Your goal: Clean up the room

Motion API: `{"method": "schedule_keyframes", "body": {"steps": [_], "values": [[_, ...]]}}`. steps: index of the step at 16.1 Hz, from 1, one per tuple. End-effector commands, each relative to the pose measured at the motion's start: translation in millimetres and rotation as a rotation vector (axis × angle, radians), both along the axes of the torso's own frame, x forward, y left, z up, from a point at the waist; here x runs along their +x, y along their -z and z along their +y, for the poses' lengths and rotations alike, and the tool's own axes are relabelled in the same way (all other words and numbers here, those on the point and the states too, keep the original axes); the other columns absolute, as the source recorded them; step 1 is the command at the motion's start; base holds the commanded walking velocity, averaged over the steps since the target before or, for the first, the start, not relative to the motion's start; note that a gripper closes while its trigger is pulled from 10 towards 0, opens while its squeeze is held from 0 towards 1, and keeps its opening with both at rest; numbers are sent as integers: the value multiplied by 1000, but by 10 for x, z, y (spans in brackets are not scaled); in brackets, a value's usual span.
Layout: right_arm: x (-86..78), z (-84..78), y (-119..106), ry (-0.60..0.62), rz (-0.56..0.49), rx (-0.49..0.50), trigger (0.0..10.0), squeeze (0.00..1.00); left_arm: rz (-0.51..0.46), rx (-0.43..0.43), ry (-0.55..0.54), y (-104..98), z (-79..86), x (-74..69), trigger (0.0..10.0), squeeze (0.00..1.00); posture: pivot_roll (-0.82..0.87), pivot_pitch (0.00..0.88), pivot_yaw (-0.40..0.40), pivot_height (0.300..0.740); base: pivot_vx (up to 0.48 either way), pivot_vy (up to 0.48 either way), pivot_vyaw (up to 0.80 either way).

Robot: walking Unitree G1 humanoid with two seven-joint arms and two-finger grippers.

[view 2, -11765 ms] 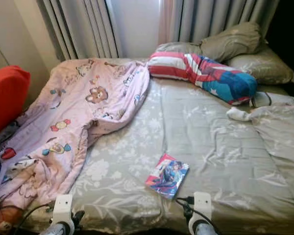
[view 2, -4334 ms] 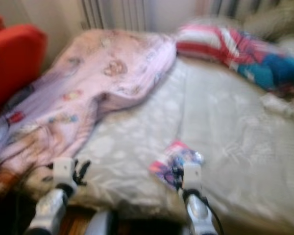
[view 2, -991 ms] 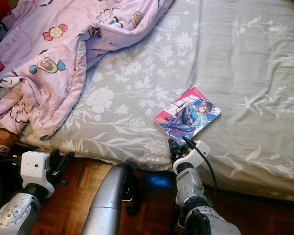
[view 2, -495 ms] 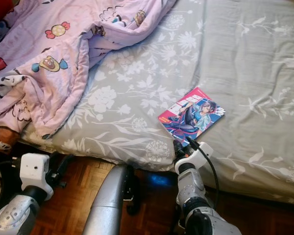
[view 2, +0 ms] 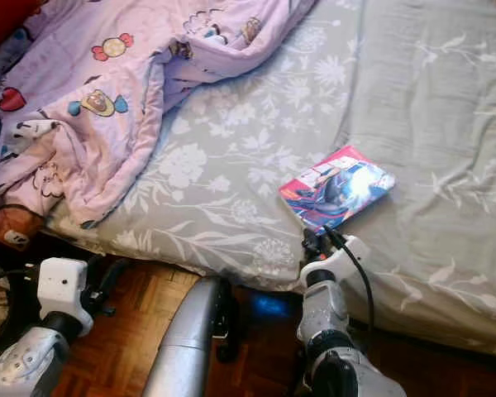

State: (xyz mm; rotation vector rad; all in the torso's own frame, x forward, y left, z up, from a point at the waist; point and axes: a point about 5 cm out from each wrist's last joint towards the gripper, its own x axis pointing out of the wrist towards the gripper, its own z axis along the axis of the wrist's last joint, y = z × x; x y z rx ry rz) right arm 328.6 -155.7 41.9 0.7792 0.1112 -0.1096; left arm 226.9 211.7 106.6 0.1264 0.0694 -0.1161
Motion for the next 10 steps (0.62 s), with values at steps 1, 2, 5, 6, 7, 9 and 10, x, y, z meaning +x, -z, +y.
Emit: {"method": "schedule_keyframes", "body": {"steps": [1,2,5,6,7,9,10], "values": [[-154,-75,158,44,33,-5,0,0,51,16,-8,128,36,-46,10000,0,353,435,141,626,0,0,0],[-220,-167,208,76,44,-29,0,0,53,16,-10,156,30,-16,10000,0,341,424,133,626,0,0,0],[-379,-350,308,135,69,-109,0,0,56,12,-15,209,18,46,10000,0,307,398,112,626,0,0,0],[-459,-431,326,145,68,-205,0,0,63,9,-21,275,12,71,10000,0,278,379,99,626,0,0,0],[-502,-478,309,148,48,-266,0,0,75,5,-29,356,4,97,10000,0,259,364,88,626,0,0,0],[-546,-519,253,131,4,-362,0,0,101,-3,-40,481,-4,112,10000,0,216,333,66,626,0,0,0],[-556,-533,235,125,-3,-393,0,0,118,-6,-45,553,-17,136,10000,0,198,314,54,626,0,0,0]]}}
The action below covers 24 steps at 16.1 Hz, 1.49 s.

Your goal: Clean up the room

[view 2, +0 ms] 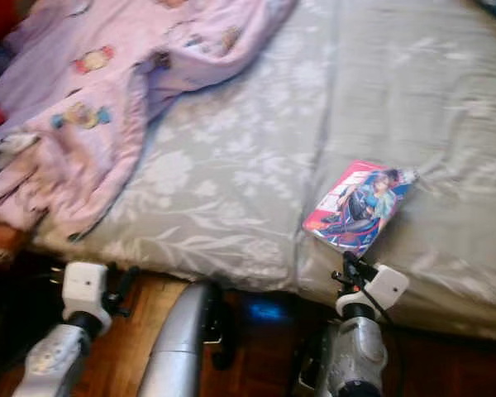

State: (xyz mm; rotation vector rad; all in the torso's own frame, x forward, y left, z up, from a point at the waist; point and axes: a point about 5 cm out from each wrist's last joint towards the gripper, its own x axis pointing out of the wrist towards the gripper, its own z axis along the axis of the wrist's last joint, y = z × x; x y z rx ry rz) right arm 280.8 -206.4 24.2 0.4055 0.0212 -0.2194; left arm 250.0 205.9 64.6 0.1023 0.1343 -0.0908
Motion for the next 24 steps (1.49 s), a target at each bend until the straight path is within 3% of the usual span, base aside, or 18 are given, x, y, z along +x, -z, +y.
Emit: {"method": "schedule_keyframes", "body": {"steps": [1,5,8,14,17,18,20,24], "values": [[-96,-33,44,2,17,-52,10000,0,67,5,-26,191,32,-67,10000,0,183,302,43,626,0,0,0],[-120,-16,86,-24,68,-131,10000,0,111,-6,-63,380,41,-12,10000,0,142,229,28,626,0,0,0],[-26,118,-1,-78,45,-173,10000,0,165,0,-82,574,48,39,10000,0,130,182,20,664,0,0,0],[10,175,9,-108,71,-219,10000,0,280,18,-132,844,124,-81,10000,0,117,148,4,732,0,0,0],[-62,115,96,-83,118,-216,10000,0,300,19,-139,890,133,-118,10000,0,114,150,0,740,0,0,0],[-146,67,230,-44,205,-175,10000,0,313,21,-143,920,141,-141,10000,0,114,154,2,740,0,0,0],[-228,28,324,-2,249,-115,10000,0,319,21,-139,941,136,-159,10000,0,121,159,2,740,0,0,0],[-211,33,322,8,248,-97,10000,0,351,27,-142,992,168,-223,10000,0,119,162,13,740,0,0,0]]}}
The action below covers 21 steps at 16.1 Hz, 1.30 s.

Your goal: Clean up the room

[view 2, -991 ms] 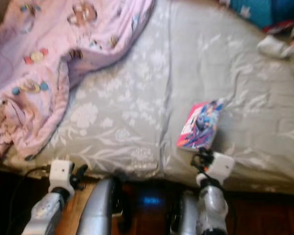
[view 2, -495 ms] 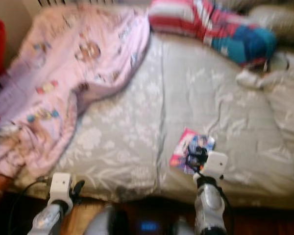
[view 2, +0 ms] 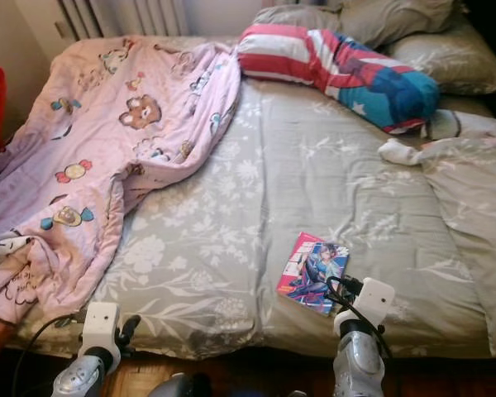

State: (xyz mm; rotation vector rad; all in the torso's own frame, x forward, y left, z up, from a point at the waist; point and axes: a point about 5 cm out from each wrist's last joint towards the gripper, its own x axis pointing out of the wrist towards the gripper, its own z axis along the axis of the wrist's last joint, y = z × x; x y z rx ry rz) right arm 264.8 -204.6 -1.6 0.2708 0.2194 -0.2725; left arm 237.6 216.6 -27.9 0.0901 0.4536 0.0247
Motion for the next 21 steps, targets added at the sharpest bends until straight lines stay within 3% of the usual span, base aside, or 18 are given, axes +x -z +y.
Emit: {"method": "schedule_keyframes", "body": {"steps": [1,3,9,16,20,21], "values": [[-34,13,44,7,17,16,10000,0,45,16,-6,78,59,-110,10000,0,120,159,15,740,0,0,0],[-5,10,30,4,22,7,10000,0,48,16,-3,83,58,-112,10000,0,120,153,17,740,0,0,0],[15,21,34,-14,34,1,10000,0,53,6,2,97,23,-108,10000,0,119,150,13,671,0,0,0],[39,64,34,-35,41,2,10000,0,49,-2,-13,97,28,-107,10000,0,123,154,9,671,0,0,0],[60,76,29,-54,45,13,10000,0,-73,-29,-40,-52,24,21,10000,0,123,163,4,643,0,0,0],[54,68,23,-52,33,9,10000,0,-169,-48,-25,-202,-22,164,10000,0,131,162,3,643,0,0,0]]}}
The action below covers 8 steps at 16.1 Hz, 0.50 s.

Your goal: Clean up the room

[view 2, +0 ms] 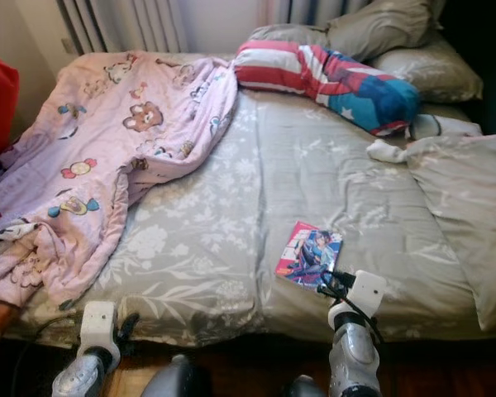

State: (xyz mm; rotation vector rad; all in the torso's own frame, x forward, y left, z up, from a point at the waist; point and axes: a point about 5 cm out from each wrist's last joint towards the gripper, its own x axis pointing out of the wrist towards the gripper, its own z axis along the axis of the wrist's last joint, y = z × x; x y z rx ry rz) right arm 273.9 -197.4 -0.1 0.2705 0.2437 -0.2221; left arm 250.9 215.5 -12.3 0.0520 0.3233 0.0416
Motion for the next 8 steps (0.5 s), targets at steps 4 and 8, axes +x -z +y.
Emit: {"method": "schedule_keyframes", "body": {"steps": [4,8], "values": [[-46,-7,44,2,18,-4,10000,0,-137,-37,14,-222,-73,185,10000,0,131,160,3,643,0,0,0],[-44,-8,41,7,15,-3,10000,0,-162,-58,45,-261,-135,213,10000,0,127,171,9,643,0,0,0]]}}
